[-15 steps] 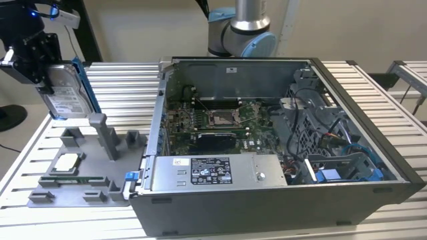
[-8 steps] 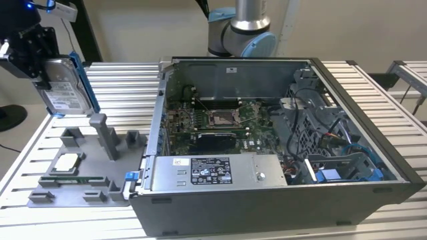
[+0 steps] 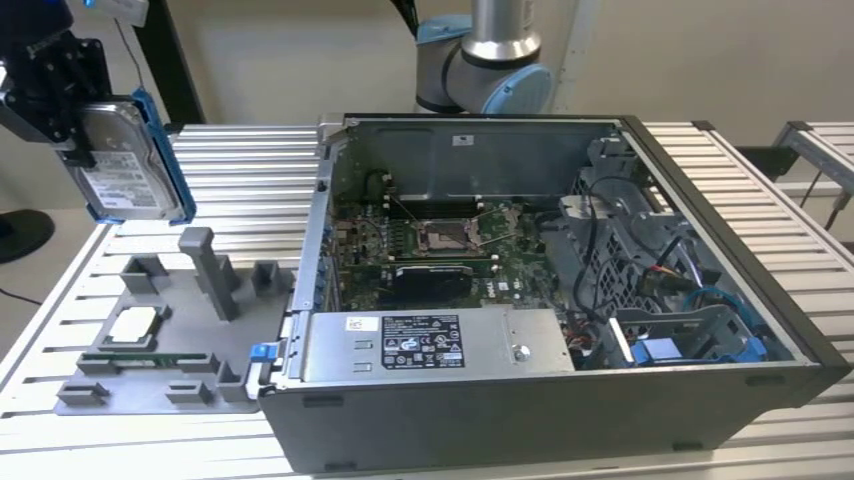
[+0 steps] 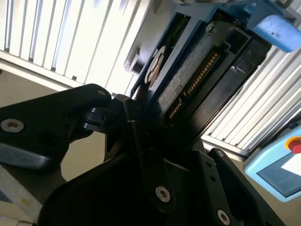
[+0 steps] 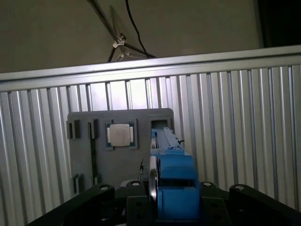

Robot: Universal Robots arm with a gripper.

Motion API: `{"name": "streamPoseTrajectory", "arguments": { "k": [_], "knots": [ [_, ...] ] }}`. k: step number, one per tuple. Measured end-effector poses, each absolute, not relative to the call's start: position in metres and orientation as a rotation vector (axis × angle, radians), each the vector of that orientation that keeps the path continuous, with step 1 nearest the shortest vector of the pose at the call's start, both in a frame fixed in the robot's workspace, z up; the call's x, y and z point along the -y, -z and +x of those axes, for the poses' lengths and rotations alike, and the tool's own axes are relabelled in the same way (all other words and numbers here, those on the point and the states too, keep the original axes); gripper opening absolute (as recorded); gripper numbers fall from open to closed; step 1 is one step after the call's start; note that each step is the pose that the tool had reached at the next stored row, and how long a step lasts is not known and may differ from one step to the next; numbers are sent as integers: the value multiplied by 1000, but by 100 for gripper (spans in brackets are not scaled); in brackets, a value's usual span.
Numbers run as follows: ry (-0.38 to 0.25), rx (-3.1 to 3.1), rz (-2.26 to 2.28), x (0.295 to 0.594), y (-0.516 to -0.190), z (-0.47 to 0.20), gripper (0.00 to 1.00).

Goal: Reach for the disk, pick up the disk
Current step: 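Pick up the disk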

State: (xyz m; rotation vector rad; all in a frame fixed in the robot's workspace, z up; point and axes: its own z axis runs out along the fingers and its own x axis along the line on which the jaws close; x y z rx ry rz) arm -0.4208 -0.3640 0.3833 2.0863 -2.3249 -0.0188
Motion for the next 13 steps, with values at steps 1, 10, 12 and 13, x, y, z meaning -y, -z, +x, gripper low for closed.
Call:
{"name": "streamPoseTrajectory", "arguments": {
  "k": [1,10,12,13],
  "knots": [
    [19,2325,2086,364,-385,-421,0],
    [19,2325,2086,364,-404,-421,0],
    [19,2325,2086,364,-408,-421,0],
    [19,2325,2086,364,-410,-421,0]
  ]
}}
